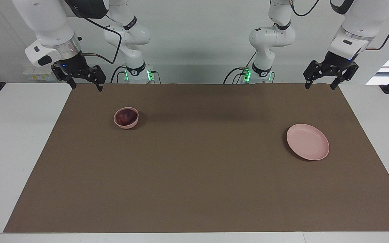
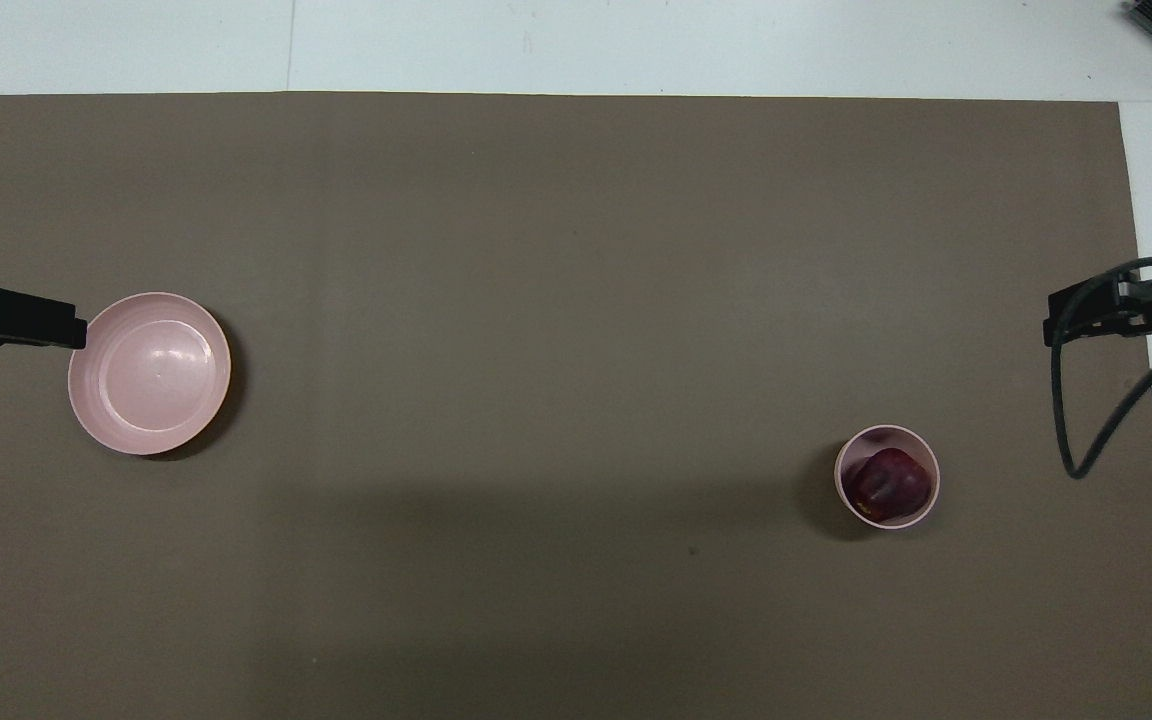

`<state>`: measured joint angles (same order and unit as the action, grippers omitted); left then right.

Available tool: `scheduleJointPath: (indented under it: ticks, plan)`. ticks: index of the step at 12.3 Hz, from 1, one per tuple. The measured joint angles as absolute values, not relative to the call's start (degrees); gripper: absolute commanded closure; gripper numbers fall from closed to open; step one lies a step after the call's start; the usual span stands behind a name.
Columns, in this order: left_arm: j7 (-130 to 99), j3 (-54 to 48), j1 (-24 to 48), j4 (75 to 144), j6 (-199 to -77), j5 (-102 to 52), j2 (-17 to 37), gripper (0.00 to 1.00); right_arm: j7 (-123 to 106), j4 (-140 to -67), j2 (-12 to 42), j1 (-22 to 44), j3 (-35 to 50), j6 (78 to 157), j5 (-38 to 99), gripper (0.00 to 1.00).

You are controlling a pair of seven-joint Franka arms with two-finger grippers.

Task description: Move apple from plate to bowl

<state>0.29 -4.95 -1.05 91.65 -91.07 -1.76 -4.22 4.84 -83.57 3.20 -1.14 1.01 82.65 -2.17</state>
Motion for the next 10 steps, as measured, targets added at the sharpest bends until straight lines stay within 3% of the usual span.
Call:
scheduleJointPath:
  ticks: [10]
  plan:
    - [0.29,-4.94,-1.05,91.65,-91.02,-1.76,-4.24,0.0,4.84,-83.14,3.42,-1.12,1.06,83.01,-1.0,0.0]
